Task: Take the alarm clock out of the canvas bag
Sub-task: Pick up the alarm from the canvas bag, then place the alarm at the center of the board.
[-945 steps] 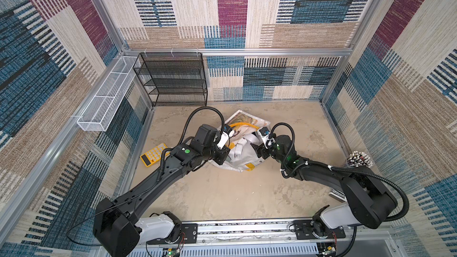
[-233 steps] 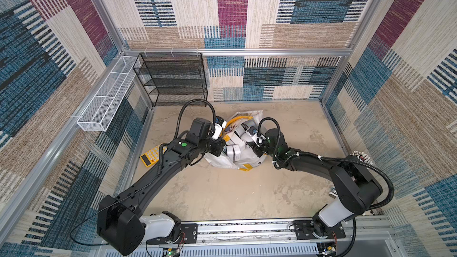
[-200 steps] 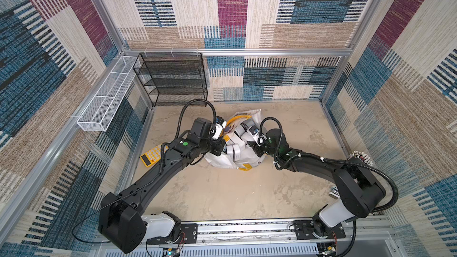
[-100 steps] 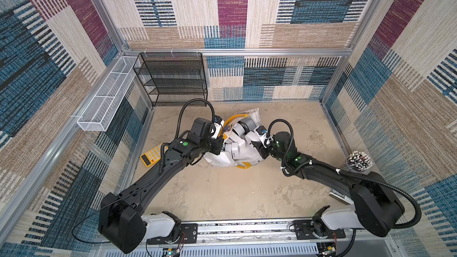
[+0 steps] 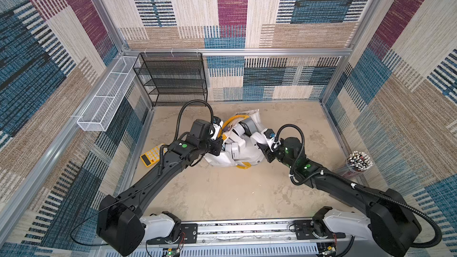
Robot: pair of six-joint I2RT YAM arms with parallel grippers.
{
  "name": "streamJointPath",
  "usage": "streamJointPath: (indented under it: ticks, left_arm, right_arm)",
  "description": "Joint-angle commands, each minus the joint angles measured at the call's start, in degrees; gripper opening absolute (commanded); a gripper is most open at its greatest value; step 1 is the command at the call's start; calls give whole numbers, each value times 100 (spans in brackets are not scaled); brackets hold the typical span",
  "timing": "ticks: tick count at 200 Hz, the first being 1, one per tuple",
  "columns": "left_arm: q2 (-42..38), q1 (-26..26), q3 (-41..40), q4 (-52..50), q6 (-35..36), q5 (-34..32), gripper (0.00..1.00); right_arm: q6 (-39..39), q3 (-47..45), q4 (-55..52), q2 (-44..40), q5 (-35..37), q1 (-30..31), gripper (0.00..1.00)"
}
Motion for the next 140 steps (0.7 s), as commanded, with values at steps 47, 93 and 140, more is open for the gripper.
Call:
streamJointPath:
  ticks: [47,93,140]
  left_arm:
    - [-11,10,-37,-188,-130,-324,0]
    - [-13,10,-45,-328,-200,-737,0]
    - [-84,7,-72,-473,-152,-1086,0]
  right_arm:
    - [134,-276,352,-740,190,-3,24]
    - [65,-420,270,-1296,452,-188,24]
    - [165,-537,232,-1583,623,-707,24]
